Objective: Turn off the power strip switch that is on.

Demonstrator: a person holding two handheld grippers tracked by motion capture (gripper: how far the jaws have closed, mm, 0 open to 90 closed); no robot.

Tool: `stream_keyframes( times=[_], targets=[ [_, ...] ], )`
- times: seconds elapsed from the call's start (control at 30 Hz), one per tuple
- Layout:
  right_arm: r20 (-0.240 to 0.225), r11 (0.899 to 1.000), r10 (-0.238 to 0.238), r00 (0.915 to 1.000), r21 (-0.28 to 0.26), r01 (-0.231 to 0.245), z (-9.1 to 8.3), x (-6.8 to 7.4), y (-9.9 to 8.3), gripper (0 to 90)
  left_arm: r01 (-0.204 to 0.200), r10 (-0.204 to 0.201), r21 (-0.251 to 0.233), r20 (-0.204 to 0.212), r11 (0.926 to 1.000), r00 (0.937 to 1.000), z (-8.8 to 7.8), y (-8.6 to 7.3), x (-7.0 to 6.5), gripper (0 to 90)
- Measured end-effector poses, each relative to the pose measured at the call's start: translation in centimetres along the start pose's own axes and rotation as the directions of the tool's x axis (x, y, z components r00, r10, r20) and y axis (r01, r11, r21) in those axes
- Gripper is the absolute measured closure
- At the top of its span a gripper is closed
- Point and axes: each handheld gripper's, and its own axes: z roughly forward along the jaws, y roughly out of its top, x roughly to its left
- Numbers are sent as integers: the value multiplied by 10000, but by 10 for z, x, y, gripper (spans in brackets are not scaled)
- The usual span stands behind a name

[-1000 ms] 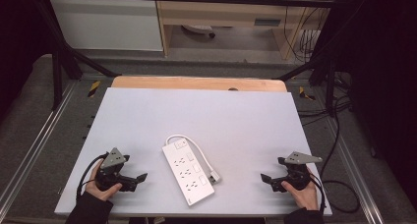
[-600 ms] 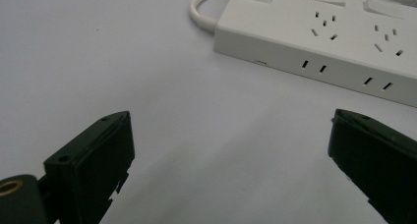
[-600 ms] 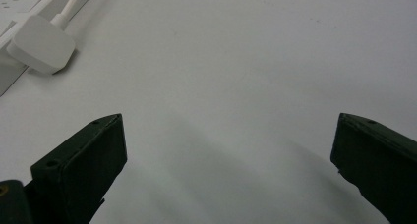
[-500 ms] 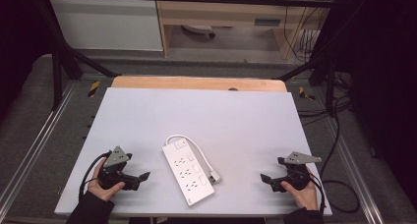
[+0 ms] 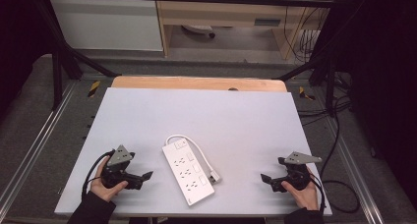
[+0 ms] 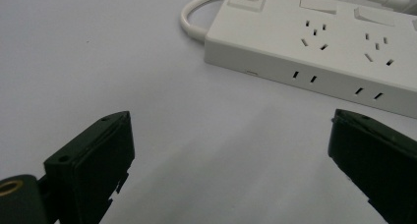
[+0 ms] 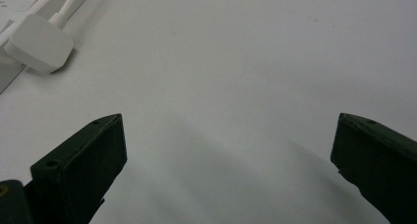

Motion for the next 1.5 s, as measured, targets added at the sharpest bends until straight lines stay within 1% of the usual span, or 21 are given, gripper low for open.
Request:
stream_keyframes(
  times=[0.17, 0.33, 0.43, 0.5, 0.57, 0.77, 1.07, 1.5],
  targets=[
    [-28, 10000, -4, 10000, -11, 4, 0, 0, 0, 10, 44, -44, -35, -1, 10000, 10000, 0, 3, -1, 33],
    [-50, 10000, 72, 10000, 29, -72, 0, 0, 0, 11, -12, 12, -7, -1, 10000, 10000, 1, 5, -3, 33],
    [-23, 10000, 15, 10000, 40, -15, 0, 0, 0, 11, -23, 23, 12, -18, 10000, 10000, 2, 7, -3, 33],
    [-18, 10000, -4, 10000, 41, 4, 0, 0, 0, 11, -73, 73, -12, -11, 10000, 10000, 1, 8, -4, 33],
    [-2, 10000, 40, 10000, 42, -40, 0, 0, 0, 10, -31, 31, -85, 29, 10000, 10000, 1, 9, -5, 33],
    [42, 9999, 24, 10000, 125, -25, 0, 1, 0, 11, -181, 181, 3, 51, 9998, 9998, 2, 11, -8, 33],
    [81, 9999, 10, 10000, 119, -11, 0, 1, 0, 11, -215, 216, -112, 81, 9997, 9997, -1, 17, -11, 33],
    [98, 9999, -4, 10000, 104, 3, 0, 1, 0, 11, -336, 336, -23, 95, 9994, 9994, -1, 24, -15, 35]
  ],
)
